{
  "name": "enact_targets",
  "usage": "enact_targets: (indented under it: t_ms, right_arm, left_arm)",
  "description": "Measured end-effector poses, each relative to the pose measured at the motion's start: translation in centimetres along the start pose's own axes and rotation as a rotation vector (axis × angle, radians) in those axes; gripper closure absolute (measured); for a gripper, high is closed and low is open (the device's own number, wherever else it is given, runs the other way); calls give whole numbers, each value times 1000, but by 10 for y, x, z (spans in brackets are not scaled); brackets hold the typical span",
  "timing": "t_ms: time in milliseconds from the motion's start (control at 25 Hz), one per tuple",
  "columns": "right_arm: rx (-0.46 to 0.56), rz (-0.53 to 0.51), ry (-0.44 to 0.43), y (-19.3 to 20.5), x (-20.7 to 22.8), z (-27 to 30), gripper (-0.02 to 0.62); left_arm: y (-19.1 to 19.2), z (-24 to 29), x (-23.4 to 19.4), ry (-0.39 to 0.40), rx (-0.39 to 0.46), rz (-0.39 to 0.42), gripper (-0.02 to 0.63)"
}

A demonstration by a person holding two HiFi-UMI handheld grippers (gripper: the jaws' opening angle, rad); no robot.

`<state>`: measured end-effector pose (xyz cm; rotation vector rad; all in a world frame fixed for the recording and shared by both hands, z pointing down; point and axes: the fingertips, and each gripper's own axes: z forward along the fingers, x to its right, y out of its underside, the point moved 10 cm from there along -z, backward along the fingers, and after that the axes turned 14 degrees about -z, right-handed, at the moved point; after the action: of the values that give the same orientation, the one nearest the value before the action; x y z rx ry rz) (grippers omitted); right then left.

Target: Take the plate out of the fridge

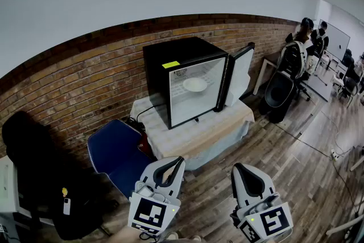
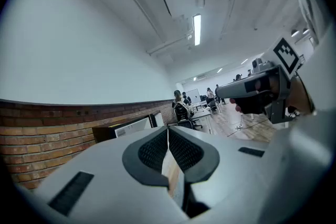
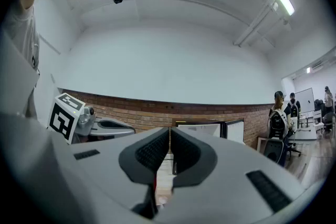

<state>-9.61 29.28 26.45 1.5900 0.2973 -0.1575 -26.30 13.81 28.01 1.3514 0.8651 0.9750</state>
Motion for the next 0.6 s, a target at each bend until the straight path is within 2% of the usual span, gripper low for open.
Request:
enact_targets:
  t_ms: [280,600]
  right_arm:
    - [22,8,14,2,13,-13,563]
    - [27,21,8,8,24,-27,563]
  left_arm:
    - [-2,0,14,-3,-3,-37,584]
    - [0,0,30,-11,-20,-11,584]
